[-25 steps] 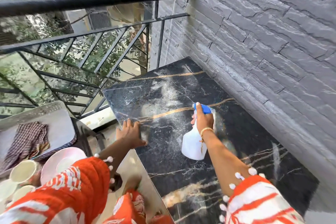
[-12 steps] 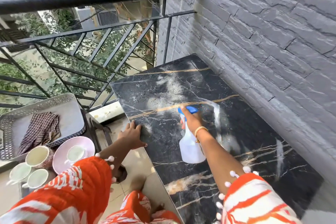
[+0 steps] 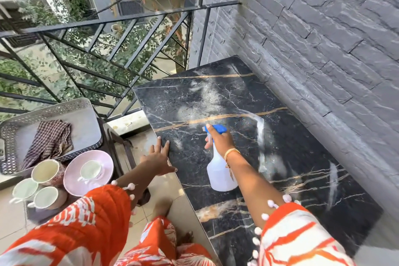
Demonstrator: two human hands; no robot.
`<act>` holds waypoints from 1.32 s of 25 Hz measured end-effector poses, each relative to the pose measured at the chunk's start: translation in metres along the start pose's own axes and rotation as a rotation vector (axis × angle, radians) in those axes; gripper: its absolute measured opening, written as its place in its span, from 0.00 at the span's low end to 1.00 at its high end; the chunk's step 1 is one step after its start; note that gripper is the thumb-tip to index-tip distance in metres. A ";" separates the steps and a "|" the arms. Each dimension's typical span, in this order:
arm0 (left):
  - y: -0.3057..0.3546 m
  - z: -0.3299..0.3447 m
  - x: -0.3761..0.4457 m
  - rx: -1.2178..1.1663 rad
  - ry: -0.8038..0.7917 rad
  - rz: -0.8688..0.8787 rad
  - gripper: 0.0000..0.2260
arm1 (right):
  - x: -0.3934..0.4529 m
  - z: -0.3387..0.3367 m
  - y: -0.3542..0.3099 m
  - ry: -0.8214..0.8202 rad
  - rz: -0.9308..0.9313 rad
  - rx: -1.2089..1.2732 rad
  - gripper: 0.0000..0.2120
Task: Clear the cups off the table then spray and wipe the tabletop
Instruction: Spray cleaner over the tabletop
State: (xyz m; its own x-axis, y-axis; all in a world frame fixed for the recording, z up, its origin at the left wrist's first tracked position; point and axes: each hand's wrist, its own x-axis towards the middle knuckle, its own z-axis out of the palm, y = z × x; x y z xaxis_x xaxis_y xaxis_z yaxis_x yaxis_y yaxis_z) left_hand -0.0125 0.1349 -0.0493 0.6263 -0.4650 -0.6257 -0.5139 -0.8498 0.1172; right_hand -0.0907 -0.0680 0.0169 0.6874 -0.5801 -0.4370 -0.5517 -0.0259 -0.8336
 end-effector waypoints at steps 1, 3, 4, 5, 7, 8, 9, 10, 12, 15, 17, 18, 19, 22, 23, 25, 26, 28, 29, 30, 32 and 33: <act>0.002 0.001 -0.001 -0.006 -0.007 -0.007 0.51 | -0.001 0.000 0.002 -0.008 0.010 0.015 0.19; 0.005 0.002 0.000 -0.020 -0.021 -0.015 0.51 | -0.002 -0.002 0.006 -0.010 0.020 -0.020 0.17; 0.005 0.002 0.000 -0.022 -0.026 -0.021 0.51 | -0.001 -0.002 0.008 -0.001 0.028 -0.045 0.16; 0.006 0.003 -0.001 -0.016 -0.025 -0.029 0.51 | 0.000 -0.002 0.010 0.017 0.051 -0.049 0.15; 0.007 0.003 -0.003 0.045 0.017 -0.034 0.52 | 0.000 -0.007 0.010 0.069 0.107 -0.022 0.17; 0.009 0.003 -0.004 0.084 0.047 -0.031 0.52 | 0.000 -0.014 0.011 0.098 0.130 0.003 0.19; 0.010 0.003 -0.004 0.115 0.080 -0.027 0.51 | 0.000 -0.021 0.012 0.129 0.123 0.025 0.19; 0.010 0.003 -0.005 0.143 0.114 -0.023 0.51 | 0.000 -0.028 0.013 0.173 0.109 0.039 0.19; 0.013 -0.002 -0.004 0.169 0.168 -0.007 0.48 | -0.001 -0.044 0.014 0.255 0.057 0.031 0.19; 0.028 -0.012 0.003 0.114 0.181 0.038 0.44 | 0.001 -0.065 0.014 0.274 0.041 0.096 0.17; 0.046 -0.019 0.009 0.081 0.171 0.073 0.44 | 0.002 -0.074 0.017 0.298 0.063 0.129 0.15; 0.055 -0.023 0.012 0.076 0.164 0.096 0.43 | 0.002 -0.078 0.019 0.329 0.082 0.148 0.16; 0.064 -0.026 0.013 0.080 0.149 0.118 0.43 | 0.003 -0.082 0.023 0.372 0.097 0.154 0.18; 0.085 -0.032 0.026 0.127 0.135 0.172 0.42 | 0.002 -0.092 0.025 0.509 0.150 0.157 0.19; 0.091 -0.037 0.032 0.134 0.131 0.187 0.42 | 0.004 -0.095 0.025 0.536 0.197 0.175 0.19; 0.100 -0.046 0.046 0.122 0.108 0.217 0.41 | 0.009 -0.100 0.028 0.565 0.270 0.276 0.17; 0.104 -0.050 0.052 0.114 0.095 0.227 0.41 | 0.012 -0.102 0.030 0.579 0.288 0.303 0.17; 0.113 -0.059 0.065 0.122 0.091 0.249 0.40 | 0.013 -0.110 0.031 0.616 0.292 0.252 0.18; 0.116 -0.065 0.072 0.128 0.099 0.265 0.39 | 0.015 -0.116 0.031 0.653 0.290 0.240 0.18; 0.119 -0.070 0.077 0.130 0.109 0.279 0.39 | 0.017 -0.122 0.029 0.680 0.284 0.254 0.18; 0.124 -0.078 0.090 0.134 0.113 0.299 0.37 | 0.025 -0.129 0.027 0.655 0.261 0.327 0.18; 0.127 -0.082 0.097 0.142 0.108 0.302 0.37 | 0.031 -0.133 0.026 0.611 0.263 0.385 0.17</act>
State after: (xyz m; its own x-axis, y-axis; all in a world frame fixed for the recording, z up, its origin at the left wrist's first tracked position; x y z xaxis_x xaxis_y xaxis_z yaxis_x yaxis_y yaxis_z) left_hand 0.0309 -0.0388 -0.0317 0.4883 -0.7198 -0.4934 -0.7568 -0.6308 0.1714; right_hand -0.1464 -0.1954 0.0269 0.1110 -0.8777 -0.4662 -0.3809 0.3957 -0.8356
